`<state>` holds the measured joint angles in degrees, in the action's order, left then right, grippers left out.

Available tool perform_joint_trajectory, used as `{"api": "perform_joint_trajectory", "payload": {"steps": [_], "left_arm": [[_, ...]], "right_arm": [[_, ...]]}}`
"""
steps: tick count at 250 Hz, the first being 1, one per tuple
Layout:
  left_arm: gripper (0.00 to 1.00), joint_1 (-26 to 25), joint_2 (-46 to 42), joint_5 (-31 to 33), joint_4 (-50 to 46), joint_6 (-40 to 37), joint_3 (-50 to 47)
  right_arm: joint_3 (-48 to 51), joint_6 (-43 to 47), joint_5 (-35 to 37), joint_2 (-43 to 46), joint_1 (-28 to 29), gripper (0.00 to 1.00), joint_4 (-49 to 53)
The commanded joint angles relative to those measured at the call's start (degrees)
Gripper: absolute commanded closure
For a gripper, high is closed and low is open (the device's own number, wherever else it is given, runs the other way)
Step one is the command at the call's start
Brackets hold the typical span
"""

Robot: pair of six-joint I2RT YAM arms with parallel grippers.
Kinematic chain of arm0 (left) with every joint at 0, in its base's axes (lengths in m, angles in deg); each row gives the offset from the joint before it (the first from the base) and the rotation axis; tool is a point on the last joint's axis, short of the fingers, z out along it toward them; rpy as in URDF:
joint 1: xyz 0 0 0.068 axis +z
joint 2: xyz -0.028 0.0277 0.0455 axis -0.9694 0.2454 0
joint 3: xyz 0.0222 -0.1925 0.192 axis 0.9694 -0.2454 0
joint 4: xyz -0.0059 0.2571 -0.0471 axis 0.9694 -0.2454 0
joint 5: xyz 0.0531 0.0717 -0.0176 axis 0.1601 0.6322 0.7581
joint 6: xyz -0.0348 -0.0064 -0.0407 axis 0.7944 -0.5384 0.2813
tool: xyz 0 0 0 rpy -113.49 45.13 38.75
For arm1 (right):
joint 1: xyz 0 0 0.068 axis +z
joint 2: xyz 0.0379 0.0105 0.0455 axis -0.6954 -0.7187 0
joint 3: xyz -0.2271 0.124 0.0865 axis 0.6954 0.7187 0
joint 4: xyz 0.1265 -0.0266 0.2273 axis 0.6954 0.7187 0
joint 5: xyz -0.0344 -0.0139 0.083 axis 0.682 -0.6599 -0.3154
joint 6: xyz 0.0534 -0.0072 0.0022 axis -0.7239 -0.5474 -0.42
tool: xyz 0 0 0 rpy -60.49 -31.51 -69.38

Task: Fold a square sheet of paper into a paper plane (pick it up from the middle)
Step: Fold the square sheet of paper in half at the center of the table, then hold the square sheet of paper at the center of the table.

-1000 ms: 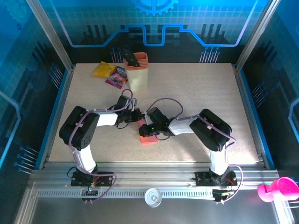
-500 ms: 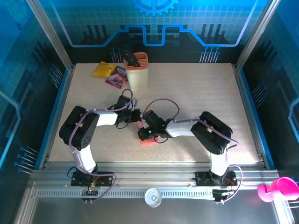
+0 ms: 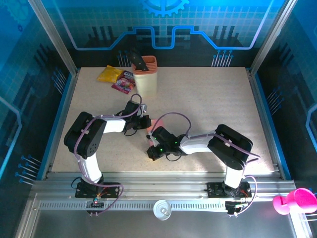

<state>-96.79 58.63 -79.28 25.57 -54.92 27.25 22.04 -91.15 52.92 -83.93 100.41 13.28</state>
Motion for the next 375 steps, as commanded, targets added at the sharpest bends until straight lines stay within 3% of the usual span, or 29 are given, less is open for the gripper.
{"api": "perform_joint_trajectory", "payload": {"steps": [1,65,119,198,285,375], "left_arm": [[1.0,0.06,3.16,4.16,-4.74,-1.4,-0.5],[1.0,0.02,2.33,3.52,-4.56,-1.26,-0.47],[1.0,0.02,1.37,2.94,-4.28,-0.86,-0.7],[1.0,0.08,0.53,2.52,-4.59,-0.45,-0.62],[1.0,-0.01,-1.38,1.09,-4.92,0.43,0.0],[0.94,-1.32,-13.0,-3.98,1.07,12.33,-5.8]], "right_arm": [[5.72,-3.03,-3.88,0.76,1.92,1.0,3.66],[13.59,-5.82,-5.84,10.59,-1.56,1.0,1.08],[7.35,-2.83,-5.56,18.05,-6.03,1.0,8.69],[-2.5,-3.57,-7.26,7.15,-6.61,1.0,4.66],[1.55,-6.33,-7.27,-1.45,-7.83,1.0,-2.88],[4.51,-8.02,-7.73,-2.33,-7.91,1.0,-5.14]]}}
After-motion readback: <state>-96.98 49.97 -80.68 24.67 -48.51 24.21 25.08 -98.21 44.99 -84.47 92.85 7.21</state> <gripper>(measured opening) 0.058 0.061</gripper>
